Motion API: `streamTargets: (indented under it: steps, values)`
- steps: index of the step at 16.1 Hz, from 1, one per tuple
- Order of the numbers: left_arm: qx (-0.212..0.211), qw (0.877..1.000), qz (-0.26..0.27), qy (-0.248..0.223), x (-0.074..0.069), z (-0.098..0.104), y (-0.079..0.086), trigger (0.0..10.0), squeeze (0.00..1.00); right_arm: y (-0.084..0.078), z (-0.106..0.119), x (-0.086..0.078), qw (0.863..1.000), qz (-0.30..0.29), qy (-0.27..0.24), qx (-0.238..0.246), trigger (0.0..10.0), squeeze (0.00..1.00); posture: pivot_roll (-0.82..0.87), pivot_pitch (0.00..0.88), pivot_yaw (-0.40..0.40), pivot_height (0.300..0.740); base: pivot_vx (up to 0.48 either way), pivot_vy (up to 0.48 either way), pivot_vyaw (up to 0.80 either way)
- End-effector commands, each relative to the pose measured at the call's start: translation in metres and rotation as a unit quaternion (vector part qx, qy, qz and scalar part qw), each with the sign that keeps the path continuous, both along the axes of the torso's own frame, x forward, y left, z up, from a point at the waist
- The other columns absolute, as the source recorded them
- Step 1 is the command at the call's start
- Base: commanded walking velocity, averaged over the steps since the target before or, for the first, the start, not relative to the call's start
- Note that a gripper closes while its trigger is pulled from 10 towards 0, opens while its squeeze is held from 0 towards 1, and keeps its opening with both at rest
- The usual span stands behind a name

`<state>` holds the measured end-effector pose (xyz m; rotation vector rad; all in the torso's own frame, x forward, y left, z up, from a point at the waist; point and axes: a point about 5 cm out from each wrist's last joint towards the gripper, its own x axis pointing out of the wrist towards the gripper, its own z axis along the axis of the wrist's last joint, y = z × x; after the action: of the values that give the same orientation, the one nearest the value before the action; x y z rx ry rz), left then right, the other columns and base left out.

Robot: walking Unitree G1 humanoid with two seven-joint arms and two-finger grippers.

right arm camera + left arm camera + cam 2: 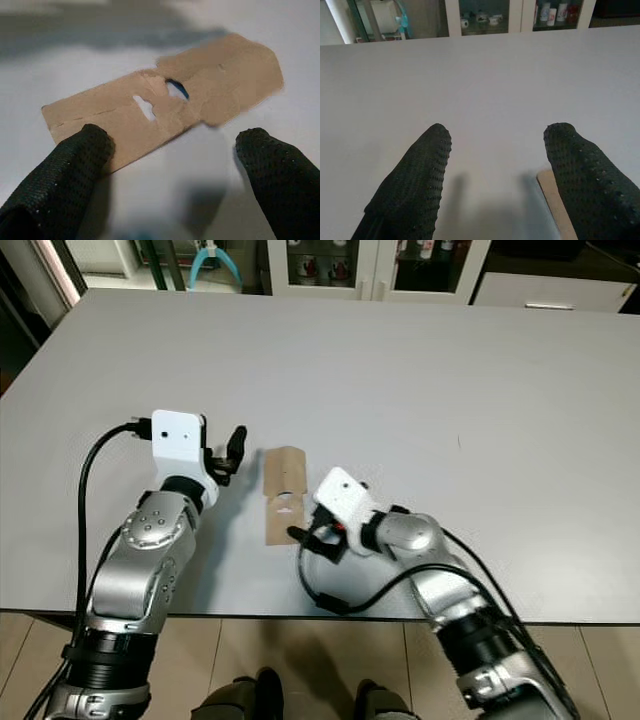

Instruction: Picking trash to rubbish bin

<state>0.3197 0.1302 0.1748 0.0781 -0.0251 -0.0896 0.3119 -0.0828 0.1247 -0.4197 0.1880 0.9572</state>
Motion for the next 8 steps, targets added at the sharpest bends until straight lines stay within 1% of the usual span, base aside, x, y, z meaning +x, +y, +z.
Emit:
streamTargets:
  steps: [1,2,3,5,8]
  values:
    - [0.002,1.0,0.009,-0.001,-0.002,0.001,0.002,10.0,0.0,0.007,-0.003,-0.001,1.0,0.014,-0.003,-0.007,10.0,0.88,-0.12,0.162,0.0,0.74,0.0,0.0,0.0]
    - [0.001,1.0,0.008,0.001,-0.002,0.001,0.001,10.0,0.0,0.013,-0.003,-0.002,1.0,0.023,-0.004,-0.002,10.0,0.88,-0.12,0.162,0.0,0.74,0.0,0.0,0.0]
    - [0.0,1.0,0.008,0.001,-0.002,0.001,0.001,10.0,0.0,0.016,-0.003,-0.003,1.0,0.027,-0.004,0.001,10.0,0.88,-0.12,0.163,0.002,0.74,0.0,0.0,0.0]
    - [-0.001,1.0,0.002,0.006,-0.002,0.0,-0.002,10.0,0.0,0.031,0.0,-0.006,0.999,0.052,-0.007,0.015,10.0,0.88,-0.11,0.166,0.0,0.74,0.0,0.0,0.0]
    - [-0.001,1.0,0.001,0.01,-0.003,-0.002,0.0,10.0,0.0,0.026,0.0,-0.004,0.999,0.046,-0.008,0.017,10.0,0.88,-0.11,0.166,0.0,0.74,0.0,0.0,0.0]
